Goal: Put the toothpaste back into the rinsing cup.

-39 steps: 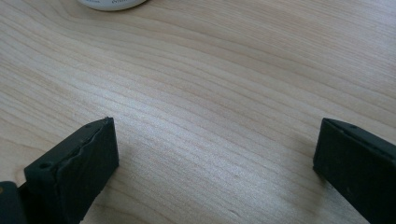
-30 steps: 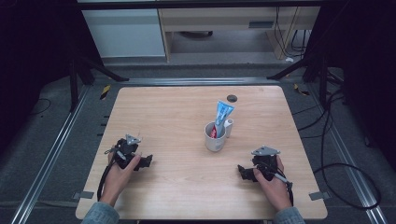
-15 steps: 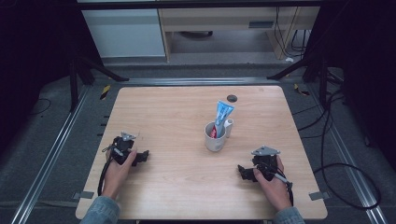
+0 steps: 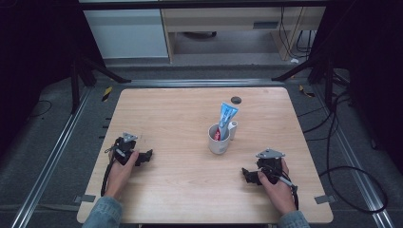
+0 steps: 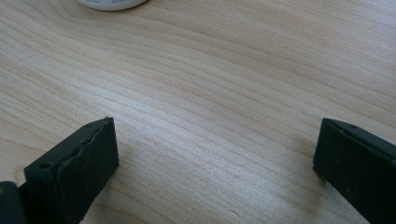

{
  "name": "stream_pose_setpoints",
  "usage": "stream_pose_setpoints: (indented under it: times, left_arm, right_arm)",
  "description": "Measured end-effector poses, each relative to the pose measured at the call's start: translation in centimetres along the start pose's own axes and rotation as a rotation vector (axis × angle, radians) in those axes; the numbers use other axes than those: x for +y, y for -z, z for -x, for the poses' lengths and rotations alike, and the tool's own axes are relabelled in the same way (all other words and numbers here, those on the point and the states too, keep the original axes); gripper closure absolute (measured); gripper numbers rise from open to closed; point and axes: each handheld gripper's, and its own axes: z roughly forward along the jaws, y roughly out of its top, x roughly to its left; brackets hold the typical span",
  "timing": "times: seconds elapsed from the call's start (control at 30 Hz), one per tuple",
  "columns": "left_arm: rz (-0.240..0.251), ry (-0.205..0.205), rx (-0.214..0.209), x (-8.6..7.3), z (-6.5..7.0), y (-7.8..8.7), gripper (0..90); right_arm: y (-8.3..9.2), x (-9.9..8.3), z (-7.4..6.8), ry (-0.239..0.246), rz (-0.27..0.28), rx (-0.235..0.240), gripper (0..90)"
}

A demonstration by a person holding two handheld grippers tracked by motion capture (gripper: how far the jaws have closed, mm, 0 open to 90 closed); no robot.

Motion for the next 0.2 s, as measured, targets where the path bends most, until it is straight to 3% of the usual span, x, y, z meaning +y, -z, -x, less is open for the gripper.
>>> stream_pose_setpoints:
  times: [0.2]
  left_arm:
    - [0.0,0.002,0.0,-0.01,-0.01,0.01,0.0]
  right_arm:
    - [0.0,0.0,0.0,0.0,0.0,0.0,0.3]
